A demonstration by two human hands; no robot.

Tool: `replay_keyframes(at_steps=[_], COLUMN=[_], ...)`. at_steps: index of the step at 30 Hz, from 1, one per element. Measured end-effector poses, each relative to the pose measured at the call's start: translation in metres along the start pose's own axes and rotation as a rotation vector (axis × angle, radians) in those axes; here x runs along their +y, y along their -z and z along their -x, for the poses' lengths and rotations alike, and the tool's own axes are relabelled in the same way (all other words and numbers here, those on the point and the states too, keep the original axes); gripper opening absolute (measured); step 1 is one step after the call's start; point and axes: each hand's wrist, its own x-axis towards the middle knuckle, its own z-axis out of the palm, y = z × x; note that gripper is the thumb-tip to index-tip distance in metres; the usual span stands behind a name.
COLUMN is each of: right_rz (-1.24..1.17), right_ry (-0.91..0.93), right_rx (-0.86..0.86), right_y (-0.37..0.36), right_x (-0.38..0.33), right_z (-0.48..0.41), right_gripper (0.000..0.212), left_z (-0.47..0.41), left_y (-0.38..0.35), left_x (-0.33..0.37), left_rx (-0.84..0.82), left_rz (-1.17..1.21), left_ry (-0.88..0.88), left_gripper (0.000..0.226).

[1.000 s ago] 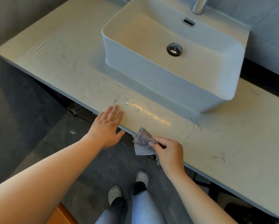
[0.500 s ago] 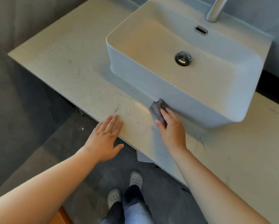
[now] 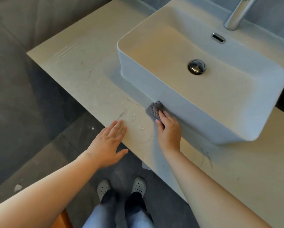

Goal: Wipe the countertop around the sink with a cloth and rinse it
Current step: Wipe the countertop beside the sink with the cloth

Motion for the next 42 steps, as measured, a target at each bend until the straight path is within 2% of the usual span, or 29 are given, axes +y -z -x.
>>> replay_keyframes(at_steps=[4,6,9,12,16,20,24,27,30,32,35,39,42], right_rz=[0.010,0.007,0.012,0.007,0.007,-0.020,-0.144,-0.394,-0.497,-0.467,-0.297,-0.068,-0.005], right_ry=[0.069,0.098,0.104,0.105,0.132,0.108,0.005,-0.229,-0.302,-0.293,-0.226,-0.148,-0.122], right_rx=[0.007,0.007,0.016,0.016,-0.010,-0.025,-0.121,-0.213,-0.153,-0.033,0.088,0.062,0.096], right_y=[0.000,-0.001,-0.004,-0.009,-0.015,-0.019,-0.013,0.007,0.029,0.038,0.033,0.000,-0.019], right_x=[0.000,-0.001,-0.006,-0.015,-0.027,-0.039,-0.052,-0.063,-0.068,-0.067,-0.055,-0.034,-0.036], right_z=[0.009,0.017,0.033,0.051,0.078,0.096,0.101,0.089,0.062,0.034,-0.008,-0.031,-0.028], right_gripper=[0.035,0.034,0.034,0.036,0.037,0.037,0.036,0.037,0.033,0.033,0.034,0.031,0.031], left_z=[0.001,-0.002,-0.009,-0.011,-0.010,-0.014,-0.019,-0.019,-0.018,-0.019,-0.020,-0.021,-0.021], left_y=[0.005,0.015,0.025,0.027,0.026,0.026,0.023,0.020,0.018,0.017,0.015,0.015,0.013], left_x=[-0.002,-0.007,-0.020,-0.036,-0.061,-0.081,-0.098,-0.103,-0.105,-0.108,-0.112,-0.114,-0.115], left_rx=[0.038,0.102,0.199,0.199,0.191,0.146,0.089,0.089,0.087,0.090,0.094,0.107,0.112], left_rz=[0.138,0.224,0.189,0.156,0.137,0.094,0.046,0.054,0.077,0.044,0.002,-0.014,-0.001], left_ry=[0.004,0.005,0.000,0.059,0.049,0.063,0.082,0.045,0.036,0.024,0.003,-0.020,-0.034], left_gripper=[0.085,0.073,0.052,0.052,0.054,0.067,0.074,0.072,0.074,0.077,0.084,0.083,0.083])
